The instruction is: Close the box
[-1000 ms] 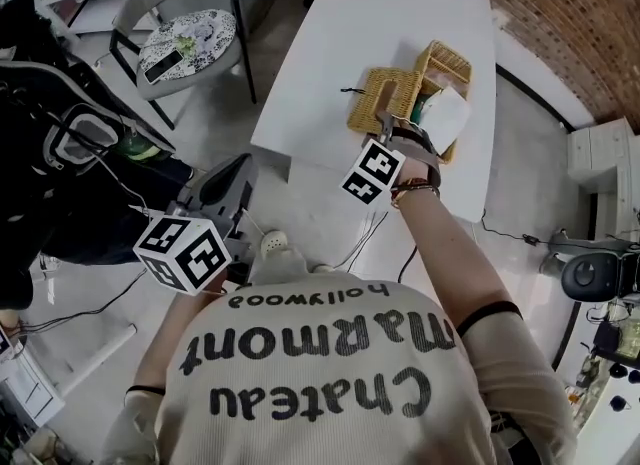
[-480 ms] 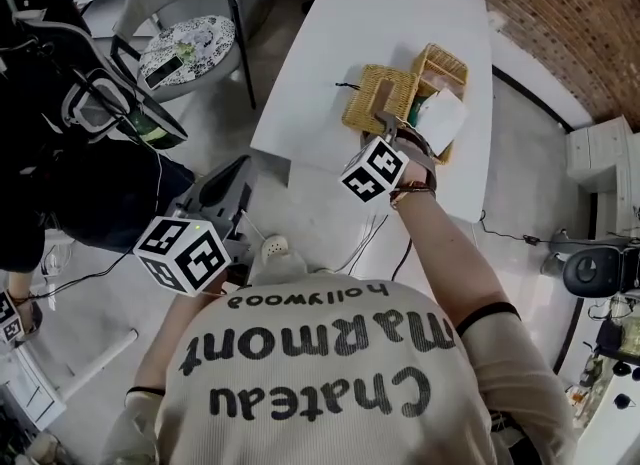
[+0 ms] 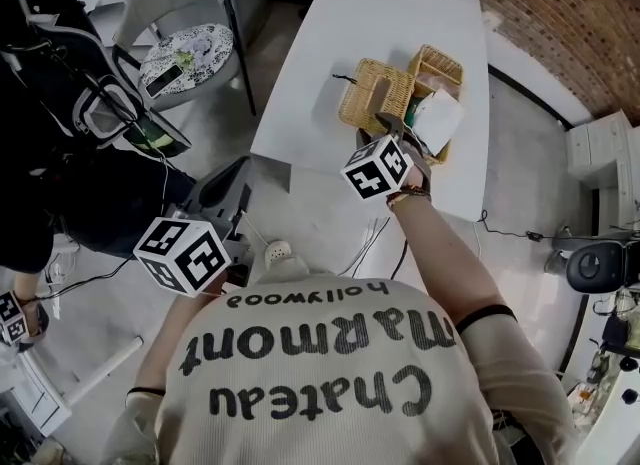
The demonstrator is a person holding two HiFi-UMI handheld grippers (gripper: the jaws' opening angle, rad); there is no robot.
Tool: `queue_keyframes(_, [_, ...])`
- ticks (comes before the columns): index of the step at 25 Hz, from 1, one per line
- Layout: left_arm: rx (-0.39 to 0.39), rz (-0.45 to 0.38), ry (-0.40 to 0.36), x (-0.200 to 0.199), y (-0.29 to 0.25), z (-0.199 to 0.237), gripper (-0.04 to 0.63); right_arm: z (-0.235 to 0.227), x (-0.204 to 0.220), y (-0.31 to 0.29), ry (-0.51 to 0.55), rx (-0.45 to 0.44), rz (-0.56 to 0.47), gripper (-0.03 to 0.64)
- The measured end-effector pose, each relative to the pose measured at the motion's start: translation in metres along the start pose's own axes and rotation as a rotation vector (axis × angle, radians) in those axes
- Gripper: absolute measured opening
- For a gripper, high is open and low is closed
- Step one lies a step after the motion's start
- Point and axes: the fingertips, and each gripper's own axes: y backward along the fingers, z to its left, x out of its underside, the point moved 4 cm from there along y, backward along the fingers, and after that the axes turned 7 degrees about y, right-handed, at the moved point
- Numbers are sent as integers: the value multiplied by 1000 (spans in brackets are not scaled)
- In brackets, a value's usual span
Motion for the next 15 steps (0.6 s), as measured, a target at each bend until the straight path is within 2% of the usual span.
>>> queue_keyframes(15, [38, 2, -44, -5, -1, -22, 2, -11, 1, 28, -291, -11, -132, 175])
